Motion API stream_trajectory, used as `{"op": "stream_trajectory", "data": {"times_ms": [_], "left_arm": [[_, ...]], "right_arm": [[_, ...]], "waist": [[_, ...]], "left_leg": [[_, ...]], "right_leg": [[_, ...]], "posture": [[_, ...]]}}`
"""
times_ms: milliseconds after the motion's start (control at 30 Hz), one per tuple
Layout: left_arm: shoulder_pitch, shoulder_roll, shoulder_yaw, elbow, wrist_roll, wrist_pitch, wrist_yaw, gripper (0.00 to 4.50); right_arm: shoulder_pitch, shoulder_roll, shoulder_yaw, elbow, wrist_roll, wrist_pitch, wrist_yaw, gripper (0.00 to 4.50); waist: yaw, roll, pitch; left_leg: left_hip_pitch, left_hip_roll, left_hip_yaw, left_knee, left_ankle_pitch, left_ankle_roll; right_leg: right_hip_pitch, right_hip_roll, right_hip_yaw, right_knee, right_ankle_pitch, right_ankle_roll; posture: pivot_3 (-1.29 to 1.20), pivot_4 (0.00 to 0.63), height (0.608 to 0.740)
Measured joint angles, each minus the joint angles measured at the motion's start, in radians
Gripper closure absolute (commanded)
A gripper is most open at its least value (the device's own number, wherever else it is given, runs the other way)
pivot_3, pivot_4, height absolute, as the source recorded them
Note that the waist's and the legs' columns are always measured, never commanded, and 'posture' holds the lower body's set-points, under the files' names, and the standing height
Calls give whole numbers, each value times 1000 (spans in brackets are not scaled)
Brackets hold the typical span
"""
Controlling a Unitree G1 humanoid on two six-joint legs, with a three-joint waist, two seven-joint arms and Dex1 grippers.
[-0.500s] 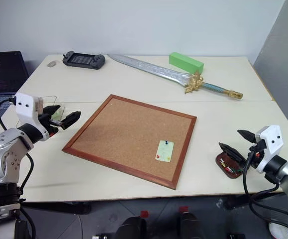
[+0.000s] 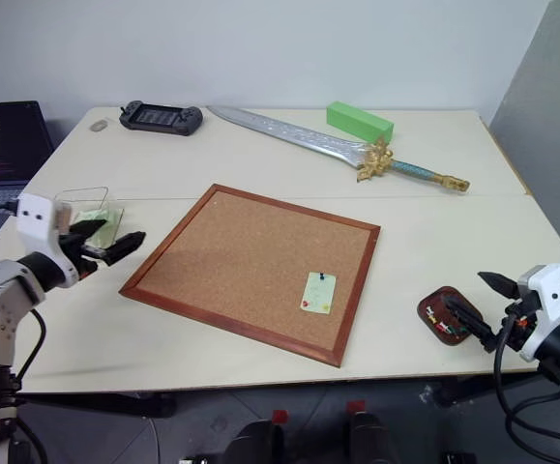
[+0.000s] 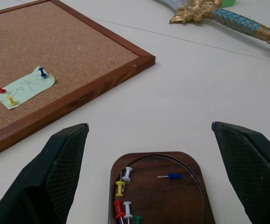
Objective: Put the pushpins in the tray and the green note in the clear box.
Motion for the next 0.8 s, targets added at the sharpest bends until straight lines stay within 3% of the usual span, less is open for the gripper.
{"op": "stream_trajectory", "data": {"times_ms": [467, 700, 800], "left_arm": [[-41, -5, -42, 21, -2, -6, -66, 41], [-108, -11, -133, 11, -38, 6, -187, 41], [-157, 2, -250, -27, -68, 42, -357, 41]], "right_arm": [[-8, -9, 6, -9, 7, 11, -5, 0], [-10, 1, 71, -91, 37, 40, -10, 0], [-69, -35, 153, -132, 85, 71, 37, 0]], "waist": [[1, 0, 0], [1, 0, 0], [0, 0, 0]], "left_leg": [[0, 0, 0, 0, 0, 0], [-1, -1, 1, 1, 0, 0], [-1, -2, 2, 2, 0, 0]], "right_leg": [[0, 0, -1, 0, 0, 0], [1, 0, 0, 0, 0, 0], [1, 1, -1, 1, 0, 0]], "posture": [[0, 150, 740], [0, 150, 740], [0, 150, 740]]}}
